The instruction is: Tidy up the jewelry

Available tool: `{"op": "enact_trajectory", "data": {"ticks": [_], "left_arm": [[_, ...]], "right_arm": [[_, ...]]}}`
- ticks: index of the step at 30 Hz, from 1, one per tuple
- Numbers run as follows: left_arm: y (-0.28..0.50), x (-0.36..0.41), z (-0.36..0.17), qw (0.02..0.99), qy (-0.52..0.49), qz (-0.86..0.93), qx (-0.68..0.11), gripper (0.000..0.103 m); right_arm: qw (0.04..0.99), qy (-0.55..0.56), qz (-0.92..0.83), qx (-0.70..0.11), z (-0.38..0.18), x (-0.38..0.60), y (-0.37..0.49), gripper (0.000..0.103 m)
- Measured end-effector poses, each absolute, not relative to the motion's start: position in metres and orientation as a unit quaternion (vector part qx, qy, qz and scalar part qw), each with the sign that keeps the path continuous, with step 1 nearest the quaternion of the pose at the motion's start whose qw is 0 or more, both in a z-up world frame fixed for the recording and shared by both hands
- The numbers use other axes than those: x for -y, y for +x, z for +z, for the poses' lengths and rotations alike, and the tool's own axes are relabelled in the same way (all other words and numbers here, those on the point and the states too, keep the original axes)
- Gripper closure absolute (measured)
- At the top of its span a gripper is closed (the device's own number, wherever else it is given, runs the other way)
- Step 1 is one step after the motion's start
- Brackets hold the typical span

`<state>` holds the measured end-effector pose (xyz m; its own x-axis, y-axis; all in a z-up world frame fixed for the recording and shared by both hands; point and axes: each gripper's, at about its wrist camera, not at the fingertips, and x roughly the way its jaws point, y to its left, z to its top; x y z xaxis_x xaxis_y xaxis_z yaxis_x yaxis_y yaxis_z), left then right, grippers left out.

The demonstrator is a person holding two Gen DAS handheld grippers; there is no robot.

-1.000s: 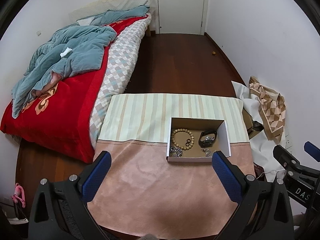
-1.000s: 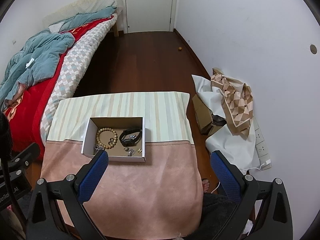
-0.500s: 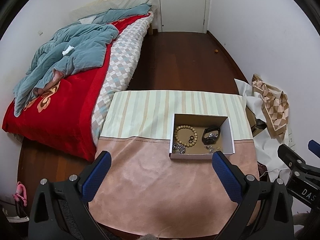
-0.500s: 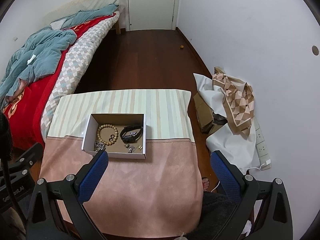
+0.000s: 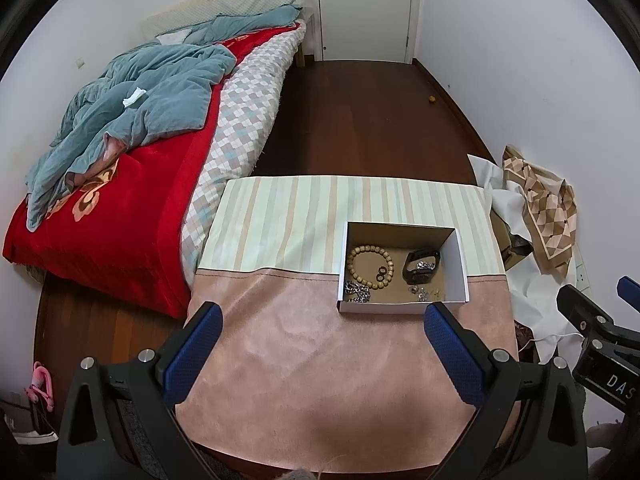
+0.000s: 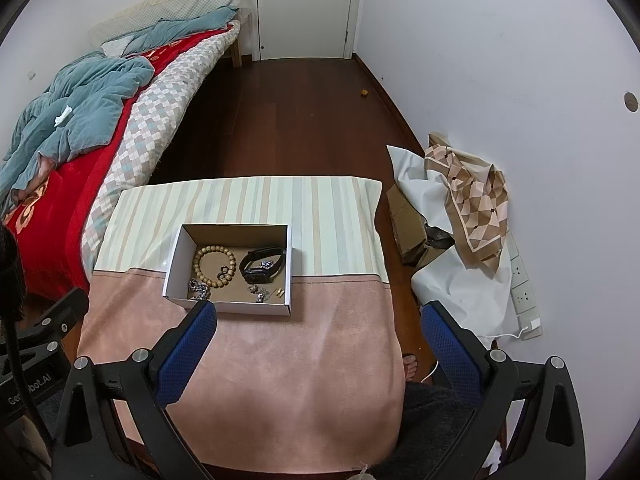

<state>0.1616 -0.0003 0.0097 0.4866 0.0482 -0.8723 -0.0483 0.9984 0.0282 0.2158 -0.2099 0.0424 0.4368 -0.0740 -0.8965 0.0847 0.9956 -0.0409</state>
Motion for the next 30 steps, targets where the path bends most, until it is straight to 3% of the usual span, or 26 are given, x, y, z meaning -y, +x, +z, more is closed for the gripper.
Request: {"op": "enact_trajectory", "data": {"ticks": [30], "left_arm": [[0.1623, 0.0082, 0.0161, 0.864, 0.001, 0.023, -0.504, 0.000]], "right_arm": [[0.849, 0.003, -0.040, -0.527, 0.0440, 0.2092, 0.2116, 0.000]]}}
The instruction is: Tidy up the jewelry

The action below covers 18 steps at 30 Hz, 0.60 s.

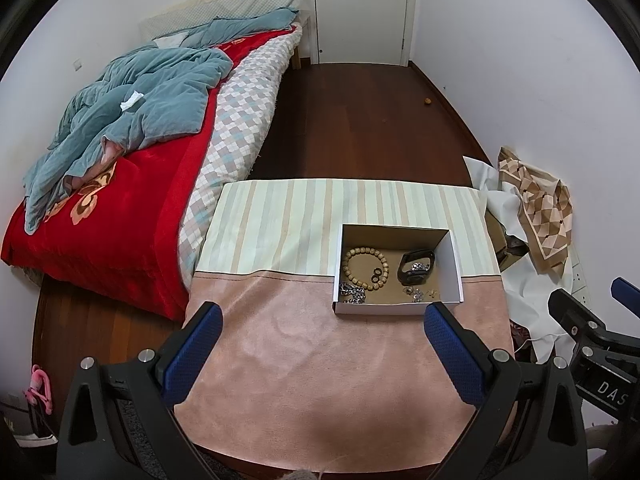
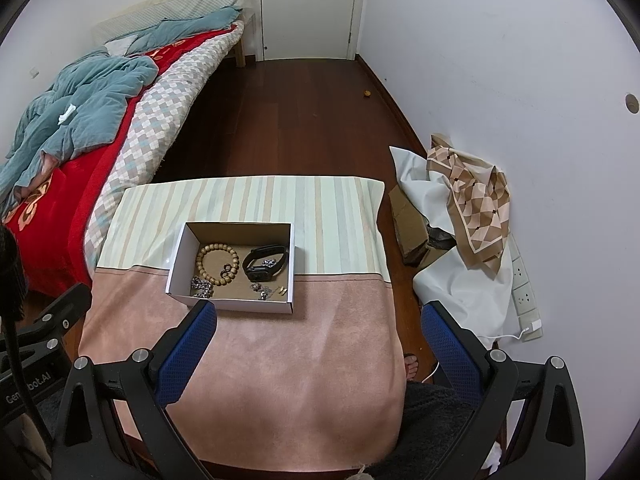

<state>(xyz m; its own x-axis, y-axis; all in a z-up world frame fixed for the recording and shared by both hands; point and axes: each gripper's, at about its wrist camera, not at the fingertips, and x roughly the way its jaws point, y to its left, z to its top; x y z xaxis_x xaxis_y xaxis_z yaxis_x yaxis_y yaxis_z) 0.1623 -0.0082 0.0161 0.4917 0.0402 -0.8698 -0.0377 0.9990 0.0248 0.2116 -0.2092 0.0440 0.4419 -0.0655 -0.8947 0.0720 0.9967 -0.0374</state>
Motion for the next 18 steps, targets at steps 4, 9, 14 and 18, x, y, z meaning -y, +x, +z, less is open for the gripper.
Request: {"op": "enact_trajectory", "data": {"ticks": [4, 9, 14, 18], "left_arm": [[0.1621, 0.0083, 0.0161, 0.864, 0.002, 0.022, -0.504, 0.000], [0.1620, 0.0080, 0.0163, 0.864, 0.004, 0.023, -0.503, 0.000], [0.1622, 0.0081, 0.0161, 0.864, 0.003, 0.022, -0.503, 0.000], [0.1623, 0.0085, 0.0179, 0.864, 0.003, 0.021, -0.503, 0.000]], "right_arm": [[0.849, 0.004, -0.040, -0.526, 0.0443, 0.2091, 0.2114, 0.000], [0.849, 0.005, -0.038, -0.527, 0.0448, 0.2109, 0.2117, 0.000], [0.849, 0.004, -0.038, -0.528, 0.0443, 0.2117, 0.2120, 0.000], [0.849, 0.005, -0.038, -0.527, 0.0438, 0.2109, 0.2118, 0.000]]}}
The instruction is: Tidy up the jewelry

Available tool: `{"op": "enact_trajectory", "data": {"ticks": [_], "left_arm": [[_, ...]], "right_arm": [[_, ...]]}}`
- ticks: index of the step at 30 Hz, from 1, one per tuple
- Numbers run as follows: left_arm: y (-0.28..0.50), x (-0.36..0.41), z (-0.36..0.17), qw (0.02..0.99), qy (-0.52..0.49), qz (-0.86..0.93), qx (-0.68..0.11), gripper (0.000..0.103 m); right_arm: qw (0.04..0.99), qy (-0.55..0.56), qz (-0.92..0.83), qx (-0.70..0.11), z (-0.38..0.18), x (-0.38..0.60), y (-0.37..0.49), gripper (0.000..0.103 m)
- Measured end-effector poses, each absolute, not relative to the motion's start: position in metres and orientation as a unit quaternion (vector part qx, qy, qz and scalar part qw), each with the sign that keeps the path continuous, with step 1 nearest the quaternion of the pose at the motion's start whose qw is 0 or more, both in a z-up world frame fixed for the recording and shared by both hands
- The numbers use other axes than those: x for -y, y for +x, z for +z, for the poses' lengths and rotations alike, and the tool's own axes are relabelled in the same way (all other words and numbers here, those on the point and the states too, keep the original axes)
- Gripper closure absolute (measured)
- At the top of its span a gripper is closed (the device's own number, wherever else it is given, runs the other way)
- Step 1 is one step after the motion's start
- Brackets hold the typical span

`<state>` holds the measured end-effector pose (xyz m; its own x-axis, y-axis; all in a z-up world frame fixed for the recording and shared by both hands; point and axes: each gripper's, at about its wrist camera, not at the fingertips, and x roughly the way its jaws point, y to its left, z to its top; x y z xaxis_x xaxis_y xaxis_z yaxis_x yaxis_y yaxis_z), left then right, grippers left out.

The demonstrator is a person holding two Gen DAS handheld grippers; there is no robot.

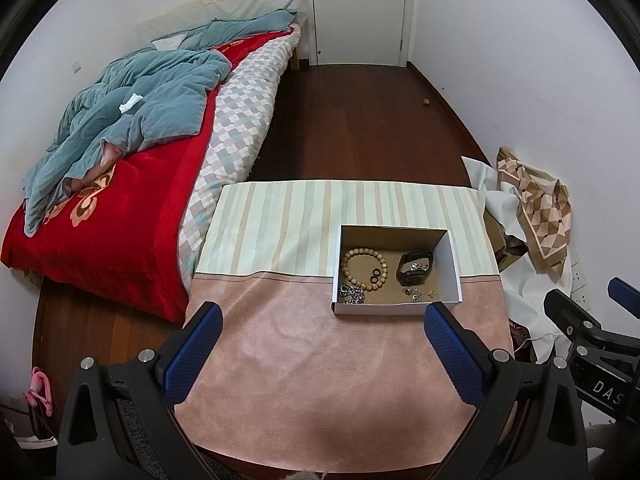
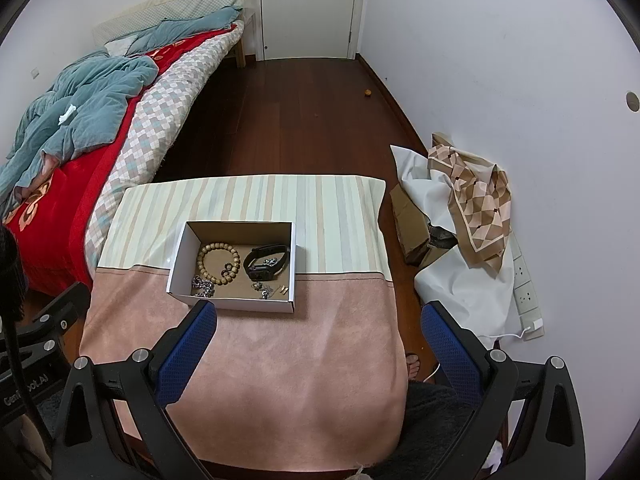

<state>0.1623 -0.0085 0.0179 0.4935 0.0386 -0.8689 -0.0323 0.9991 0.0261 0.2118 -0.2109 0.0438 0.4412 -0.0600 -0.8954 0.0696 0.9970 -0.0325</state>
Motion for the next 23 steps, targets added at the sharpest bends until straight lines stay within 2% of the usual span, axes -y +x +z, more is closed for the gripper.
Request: {"op": "enact_trajectory", "data": {"ticks": [23], "left_arm": [[0.1610, 0.0092, 0.0249, 0.867, -0.002, 0.018, -0.498, 0.000]], "right_arm": [[0.850, 0.004, -0.039, -0.525, 0.0450, 0.2102, 0.2115, 0.000]]}}
